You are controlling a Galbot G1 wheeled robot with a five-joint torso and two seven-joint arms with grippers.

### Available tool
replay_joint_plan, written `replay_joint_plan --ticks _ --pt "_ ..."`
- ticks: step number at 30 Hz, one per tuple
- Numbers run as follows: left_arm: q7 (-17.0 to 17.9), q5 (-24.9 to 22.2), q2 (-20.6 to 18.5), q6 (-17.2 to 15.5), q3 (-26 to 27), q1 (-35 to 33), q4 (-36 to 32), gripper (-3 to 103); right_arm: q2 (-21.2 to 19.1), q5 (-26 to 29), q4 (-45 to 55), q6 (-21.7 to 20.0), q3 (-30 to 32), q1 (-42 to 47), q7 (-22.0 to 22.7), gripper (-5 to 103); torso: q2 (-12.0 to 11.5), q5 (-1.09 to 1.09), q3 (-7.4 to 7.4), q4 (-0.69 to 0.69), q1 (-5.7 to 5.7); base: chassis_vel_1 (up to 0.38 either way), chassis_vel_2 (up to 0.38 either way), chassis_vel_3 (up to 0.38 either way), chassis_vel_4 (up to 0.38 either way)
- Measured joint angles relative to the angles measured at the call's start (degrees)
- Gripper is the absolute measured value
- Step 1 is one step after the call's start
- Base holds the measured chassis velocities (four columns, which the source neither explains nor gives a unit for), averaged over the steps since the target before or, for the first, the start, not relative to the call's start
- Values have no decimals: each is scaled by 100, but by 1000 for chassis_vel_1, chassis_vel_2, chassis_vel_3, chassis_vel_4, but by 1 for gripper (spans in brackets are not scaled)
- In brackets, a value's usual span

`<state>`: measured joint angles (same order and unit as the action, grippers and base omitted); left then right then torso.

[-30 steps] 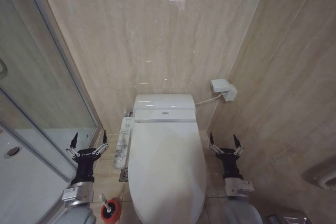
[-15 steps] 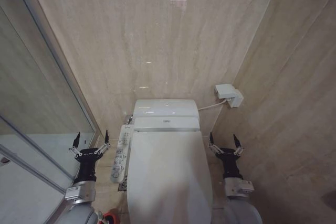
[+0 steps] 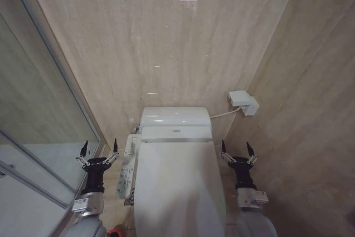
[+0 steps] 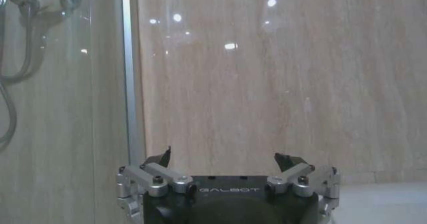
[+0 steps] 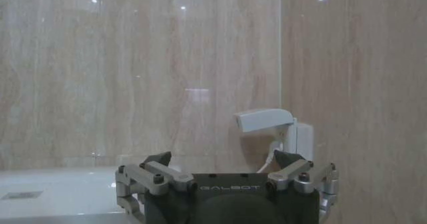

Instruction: Open the toilet lid, clean the toilet bowl with a toilet brush, close the toilet lid, and flush.

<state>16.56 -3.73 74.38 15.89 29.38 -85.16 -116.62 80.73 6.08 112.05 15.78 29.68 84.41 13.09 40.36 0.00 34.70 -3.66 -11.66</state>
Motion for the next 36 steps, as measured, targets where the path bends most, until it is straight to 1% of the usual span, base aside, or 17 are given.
replay_joint_plan --ticks 10,15,18,22,25,26,27,29,30,34,35,36 --pt "-34 -3 -24 0 0 18 -3 100 0 0 0 0 0 6 0 100 1 0 -2 -1 6 0 0 0 0" --pt "-36 -13 -35 0 4 40 15 100 0 0 0 0 0 4 0 100 1 0 -1 0 3 -77 61 76 -55" --pt "-34 -30 -44 -2 13 59 38 100 0 0 0 0 0 1 0 100 0 0 0 -1 0 -98 43 53 -82" --pt "-4 -133 -77 -4 142 124 152 100 0 0 0 0 0 2 0 100 1 0 0 -1 1 -25 0 17 -6" --pt "55 -255 -143 0 382 285 434 100 0 0 0 0 0 4 0 100 1 1 -2 0 5 18 -8 -9 7" --pt "79 -300 -175 13 469 371 639 100 0 0 0 0 0 6 0 100 1 0 -2 0 5 55 -10 -26 22" --pt "79 -300 -175 13 469 371 639 100 0 0 0 0 0 6 0 100 1 0 -2 0 5 55 -10 -26 22" --pt "110 -420 -234 47 630 541 1133 100 0 0 0 0 0 6 0 100 1 -1 -2 -2 5 0 0 0 0" --pt "110 -420 -234 47 630 541 1133 100 0 0 0 0 0 6 0 100 1 -1 -2 -2 5 0 0 0 0" --pt "105 -641 -397 -9 701 810 1923 100 0 0 0 0 0 4 0 100 1 -2 -1 0 4 0 0 0 0" --pt "105 -641 -397 -9 701 810 1923 100 0 0 0 0 0 4 0 100 1 -2 -1 0 4 0 0 0 0" --pt "84 -661 -446 -8 691 879 2072 100 0 0 0 0 0 5 1 100 1 -1 -1 0 3 0 0 0 0"
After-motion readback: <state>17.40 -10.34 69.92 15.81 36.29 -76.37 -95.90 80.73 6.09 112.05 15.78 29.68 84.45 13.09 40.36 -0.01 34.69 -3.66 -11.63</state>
